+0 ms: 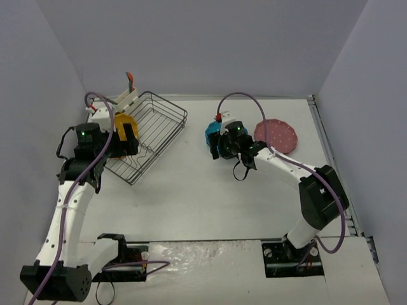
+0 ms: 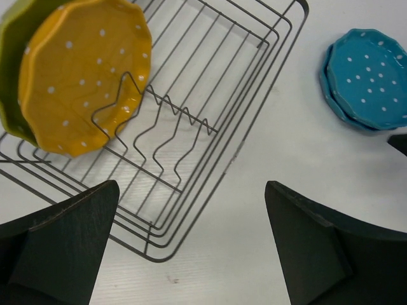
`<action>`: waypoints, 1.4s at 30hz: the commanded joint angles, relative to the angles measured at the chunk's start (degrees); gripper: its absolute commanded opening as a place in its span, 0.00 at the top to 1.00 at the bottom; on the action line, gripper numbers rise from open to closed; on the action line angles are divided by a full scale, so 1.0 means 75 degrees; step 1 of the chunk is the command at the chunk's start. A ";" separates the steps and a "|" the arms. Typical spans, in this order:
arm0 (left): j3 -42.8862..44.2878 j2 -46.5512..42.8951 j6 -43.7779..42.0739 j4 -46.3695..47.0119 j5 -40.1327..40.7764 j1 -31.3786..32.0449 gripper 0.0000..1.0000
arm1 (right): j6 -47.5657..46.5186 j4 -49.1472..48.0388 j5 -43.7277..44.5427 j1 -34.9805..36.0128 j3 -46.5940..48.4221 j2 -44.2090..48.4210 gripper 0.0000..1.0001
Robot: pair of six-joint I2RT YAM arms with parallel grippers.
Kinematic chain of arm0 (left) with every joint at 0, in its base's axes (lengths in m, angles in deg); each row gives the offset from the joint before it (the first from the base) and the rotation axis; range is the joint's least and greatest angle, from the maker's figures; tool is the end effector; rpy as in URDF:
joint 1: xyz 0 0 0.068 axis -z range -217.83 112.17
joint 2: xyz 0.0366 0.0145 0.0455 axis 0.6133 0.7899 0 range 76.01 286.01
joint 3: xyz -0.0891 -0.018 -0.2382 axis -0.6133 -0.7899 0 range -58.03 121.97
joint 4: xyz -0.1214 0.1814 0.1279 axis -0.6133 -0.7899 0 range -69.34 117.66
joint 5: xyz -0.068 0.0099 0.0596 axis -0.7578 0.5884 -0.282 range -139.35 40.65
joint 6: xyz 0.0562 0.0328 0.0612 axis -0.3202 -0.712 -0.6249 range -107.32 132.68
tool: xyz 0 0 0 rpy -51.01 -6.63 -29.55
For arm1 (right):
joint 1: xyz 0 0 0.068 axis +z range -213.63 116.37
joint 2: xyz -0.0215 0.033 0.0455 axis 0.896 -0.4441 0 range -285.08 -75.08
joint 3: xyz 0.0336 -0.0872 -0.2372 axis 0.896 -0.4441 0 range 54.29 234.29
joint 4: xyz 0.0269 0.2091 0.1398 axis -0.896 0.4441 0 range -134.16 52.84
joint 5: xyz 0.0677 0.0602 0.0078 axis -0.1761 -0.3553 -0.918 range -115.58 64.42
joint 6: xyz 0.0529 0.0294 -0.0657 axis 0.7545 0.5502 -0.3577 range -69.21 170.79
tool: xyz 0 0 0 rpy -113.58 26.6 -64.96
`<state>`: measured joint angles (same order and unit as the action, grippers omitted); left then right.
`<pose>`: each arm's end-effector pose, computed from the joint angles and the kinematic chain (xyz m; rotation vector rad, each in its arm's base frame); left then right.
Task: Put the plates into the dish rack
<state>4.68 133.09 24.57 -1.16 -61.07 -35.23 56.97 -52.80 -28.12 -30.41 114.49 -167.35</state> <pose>0.2542 -0.0278 0.3426 -0.0269 1.9845 -0.3664 0.3347 0.2234 0.2232 -0.4989 1.9495 0.4875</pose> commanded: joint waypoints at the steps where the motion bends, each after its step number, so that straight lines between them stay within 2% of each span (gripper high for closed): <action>1: 0.0059 -0.0347 0.1055 0.0004 -0.0555 0.0184 0.03 | -0.0728 -0.0137 -0.0215 -0.0137 0.0832 -0.0899 0.33; 6: -0.0346 -0.0351 0.1262 -0.0070 -0.0685 0.0595 0.03 | -0.1540 -0.0073 -0.0156 -0.0176 0.1371 -0.1887 0.42; 12: -0.0641 -0.0309 0.1520 0.0049 -0.0754 0.0937 0.03 | -0.1898 -0.0090 0.0079 -0.0211 0.1613 -0.2425 0.53; 22: -0.1124 -0.0136 0.2890 0.0699 -0.0731 0.1424 0.04 | -0.1793 -0.0160 0.0316 -0.0078 0.1074 -0.2400 0.82; 24: -0.1154 0.0018 0.3311 0.0784 -0.0626 0.1520 0.04 | -0.1738 -0.0243 0.0316 -0.0044 0.0958 -0.2305 0.93; 26: -0.1155 0.0268 0.3593 0.0795 -0.0511 0.1593 0.04 | -0.1696 -0.0274 0.0316 0.0040 0.0864 -0.2180 0.99; 31: -0.1166 0.0544 0.3879 0.0946 -0.0513 0.1843 0.04 | -0.1691 -0.0220 0.0376 0.0376 0.0624 -0.1732 1.00; 42: -0.1044 0.0753 0.3578 0.0768 -0.0344 0.1886 0.04 | -0.2200 0.0495 0.1749 0.0536 0.0926 -0.0919 1.00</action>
<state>-6.06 138.58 51.91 2.26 -64.64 -21.31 41.67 -51.38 -21.43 -26.12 118.69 -179.97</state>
